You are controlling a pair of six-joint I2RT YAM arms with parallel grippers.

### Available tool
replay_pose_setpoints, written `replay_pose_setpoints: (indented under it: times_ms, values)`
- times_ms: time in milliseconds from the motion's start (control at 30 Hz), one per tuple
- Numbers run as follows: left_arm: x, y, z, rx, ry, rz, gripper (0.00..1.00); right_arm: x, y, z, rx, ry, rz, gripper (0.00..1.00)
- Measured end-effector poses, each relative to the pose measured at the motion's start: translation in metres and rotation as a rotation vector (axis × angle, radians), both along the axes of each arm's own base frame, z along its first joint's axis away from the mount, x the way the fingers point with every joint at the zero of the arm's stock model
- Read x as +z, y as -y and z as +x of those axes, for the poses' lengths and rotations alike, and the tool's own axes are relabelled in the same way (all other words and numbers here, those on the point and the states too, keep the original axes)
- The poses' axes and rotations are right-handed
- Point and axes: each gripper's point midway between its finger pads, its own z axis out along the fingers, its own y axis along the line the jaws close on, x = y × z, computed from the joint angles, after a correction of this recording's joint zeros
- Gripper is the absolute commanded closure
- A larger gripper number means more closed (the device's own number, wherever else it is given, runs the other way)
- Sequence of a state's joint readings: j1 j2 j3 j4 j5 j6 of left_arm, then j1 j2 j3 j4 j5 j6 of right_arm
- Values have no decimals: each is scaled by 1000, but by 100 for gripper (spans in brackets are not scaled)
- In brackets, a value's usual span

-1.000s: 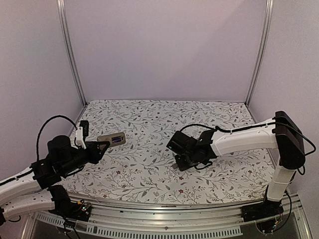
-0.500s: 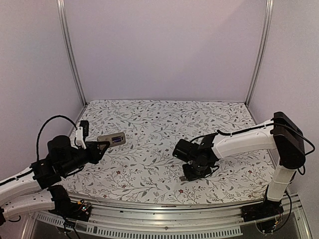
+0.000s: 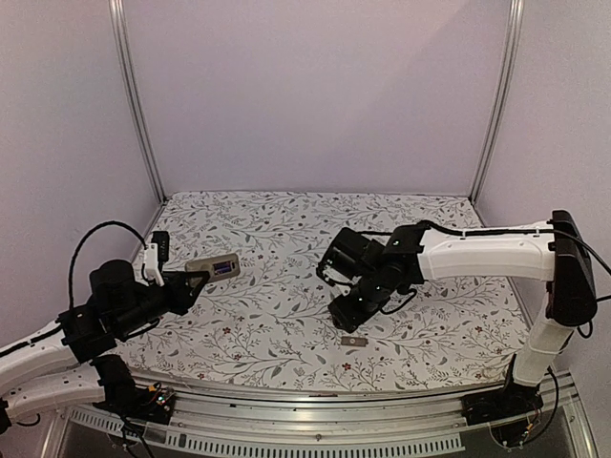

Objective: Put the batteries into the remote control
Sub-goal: Pick up the battery cover at the center of the board.

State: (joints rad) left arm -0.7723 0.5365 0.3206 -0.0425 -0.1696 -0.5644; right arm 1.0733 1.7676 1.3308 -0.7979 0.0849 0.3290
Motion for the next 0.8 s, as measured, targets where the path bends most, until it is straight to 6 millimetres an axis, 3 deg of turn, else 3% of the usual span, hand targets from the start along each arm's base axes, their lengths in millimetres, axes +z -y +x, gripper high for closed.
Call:
replay_pose_setpoints:
  times_ms: [133,433,800]
  values:
    - [0,0,0,-1,1,0,100,-3,-6,-12,280,18,-13,42]
    - [-1,1,1,-4,-1,11,100,-39,33,-31,701,-7,-249,43]
    - [-1,1,1,-7,0,18,100,-77,55,-19,873,-50,-414,46]
